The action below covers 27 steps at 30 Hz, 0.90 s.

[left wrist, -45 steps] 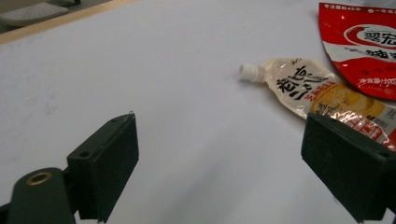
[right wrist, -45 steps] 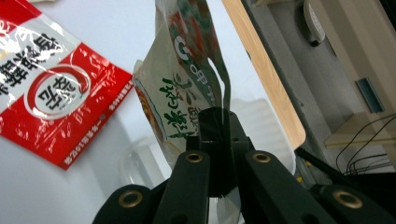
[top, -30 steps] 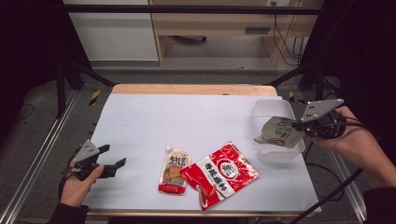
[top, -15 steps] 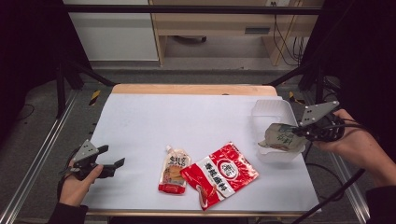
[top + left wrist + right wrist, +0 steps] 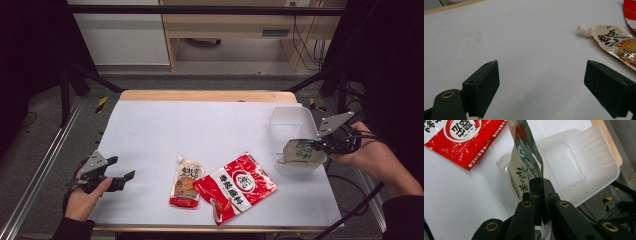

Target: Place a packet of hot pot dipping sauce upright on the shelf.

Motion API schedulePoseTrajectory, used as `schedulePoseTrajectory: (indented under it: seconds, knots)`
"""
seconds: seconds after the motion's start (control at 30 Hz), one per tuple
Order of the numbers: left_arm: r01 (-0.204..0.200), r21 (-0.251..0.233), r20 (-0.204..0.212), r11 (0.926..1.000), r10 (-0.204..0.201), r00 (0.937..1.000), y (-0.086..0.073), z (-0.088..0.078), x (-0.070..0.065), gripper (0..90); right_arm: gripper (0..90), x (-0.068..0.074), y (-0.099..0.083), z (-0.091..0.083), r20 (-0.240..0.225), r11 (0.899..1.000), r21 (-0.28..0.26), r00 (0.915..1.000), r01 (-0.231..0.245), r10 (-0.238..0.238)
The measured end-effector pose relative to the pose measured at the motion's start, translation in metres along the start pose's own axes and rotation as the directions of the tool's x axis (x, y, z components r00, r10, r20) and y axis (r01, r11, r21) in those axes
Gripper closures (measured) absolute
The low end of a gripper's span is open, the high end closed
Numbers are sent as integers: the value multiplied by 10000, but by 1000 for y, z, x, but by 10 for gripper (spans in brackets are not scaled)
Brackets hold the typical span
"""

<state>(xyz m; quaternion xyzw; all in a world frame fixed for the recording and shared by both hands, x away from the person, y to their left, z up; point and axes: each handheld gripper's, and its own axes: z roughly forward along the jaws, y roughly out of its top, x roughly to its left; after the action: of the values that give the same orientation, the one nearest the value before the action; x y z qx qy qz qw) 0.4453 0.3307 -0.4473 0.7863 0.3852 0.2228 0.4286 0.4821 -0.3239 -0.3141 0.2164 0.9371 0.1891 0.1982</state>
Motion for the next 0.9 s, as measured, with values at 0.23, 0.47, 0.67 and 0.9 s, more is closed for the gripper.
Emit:
schedulePoseTrajectory:
  seconds: [0.23,0.47,0.67,0.9]
  knots:
    - [-59,21,-60,10000,59,10000,-1,1,0,127,850,1,-8,13,-89,9989,-131,9990,-441,440]
    - [-119,79,-63,9999,120,9999,-1,2,-1,126,444,7,-6,4,771,9884,-668,9869,-1364,1415]
    - [-60,87,-52,9999,61,10000,-1,3,-2,124,282,19,8,-11,1184,9836,-1168,9814,-1373,1510]
    - [-67,113,-61,9999,68,10000,-1,3,-2,122,208,42,32,-22,1163,9745,-1953,9840,-1108,1352]
